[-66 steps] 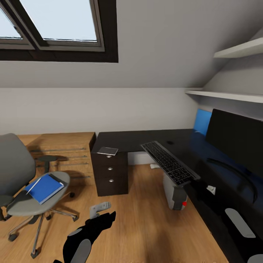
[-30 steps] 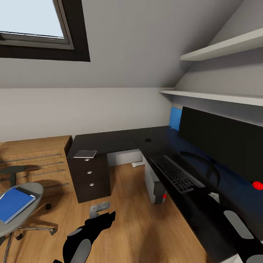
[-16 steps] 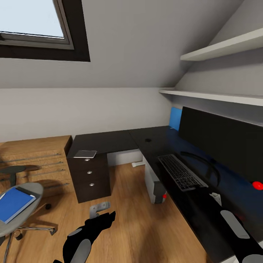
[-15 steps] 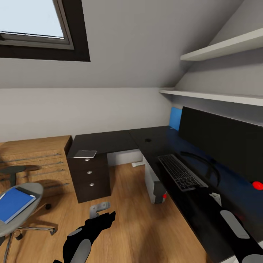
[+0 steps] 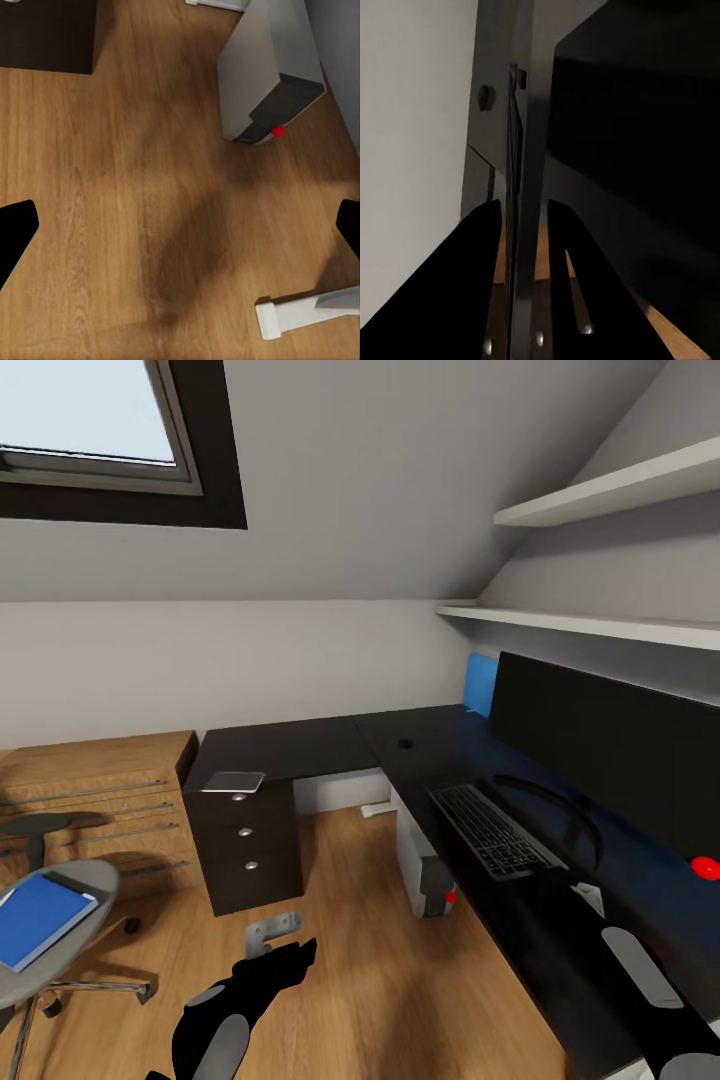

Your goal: In the bedroom, organize the workspace by keeping the computer under the desk, ensuring the monitor is on the desk, placing the keyboard on the desk next to the monitor, placing the mouse on the desk next to the keyboard, moving the folder from the swivel chair onto the desk next to the mouse, stacking the notebook on top of the folder with the pen on top of the notebook, and positioning the swivel chair next to the desk.

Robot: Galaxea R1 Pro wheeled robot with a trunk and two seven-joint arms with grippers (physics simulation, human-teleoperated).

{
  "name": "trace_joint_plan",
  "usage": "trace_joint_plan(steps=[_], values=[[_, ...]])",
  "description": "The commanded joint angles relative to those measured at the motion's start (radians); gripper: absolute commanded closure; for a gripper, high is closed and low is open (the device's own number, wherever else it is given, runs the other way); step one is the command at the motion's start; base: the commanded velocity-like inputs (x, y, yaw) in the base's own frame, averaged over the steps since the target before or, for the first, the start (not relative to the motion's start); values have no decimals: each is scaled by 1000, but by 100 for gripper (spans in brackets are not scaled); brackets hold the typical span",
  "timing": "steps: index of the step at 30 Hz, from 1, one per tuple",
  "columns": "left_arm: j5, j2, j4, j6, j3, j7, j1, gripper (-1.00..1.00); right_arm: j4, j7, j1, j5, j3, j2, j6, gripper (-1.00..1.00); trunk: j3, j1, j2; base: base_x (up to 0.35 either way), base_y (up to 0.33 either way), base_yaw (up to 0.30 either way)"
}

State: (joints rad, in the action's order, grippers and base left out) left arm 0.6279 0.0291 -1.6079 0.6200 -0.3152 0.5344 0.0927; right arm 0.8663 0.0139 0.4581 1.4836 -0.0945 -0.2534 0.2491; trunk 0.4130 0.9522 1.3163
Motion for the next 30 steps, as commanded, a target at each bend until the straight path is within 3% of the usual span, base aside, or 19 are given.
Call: trace_joint_plan(steps=[1,3,5,25,30], values=[[11,0,-1,1,-1,10,1,-100,-1,4,1,28,-2,5,5,100,1,0,1,0,0,0],[11,0,-1,1,-1,10,1,-100,-2,7,1,68,-3,23,3,100,1,0,1,0,0,0],[10,0,-1,1,-1,10,1,-100,-1,68,1,152,-8,64,4,100,1,0,1,0,0,0],[10,0,-1,1,-1,10,0,-100,-6,71,1,148,-5,66,0,100,1,0,1,0,0,0],[9,0,-1,1,-1,10,-1,-100,-7,62,1,124,-1,66,-3,100,1,0,1,0,0,0]])
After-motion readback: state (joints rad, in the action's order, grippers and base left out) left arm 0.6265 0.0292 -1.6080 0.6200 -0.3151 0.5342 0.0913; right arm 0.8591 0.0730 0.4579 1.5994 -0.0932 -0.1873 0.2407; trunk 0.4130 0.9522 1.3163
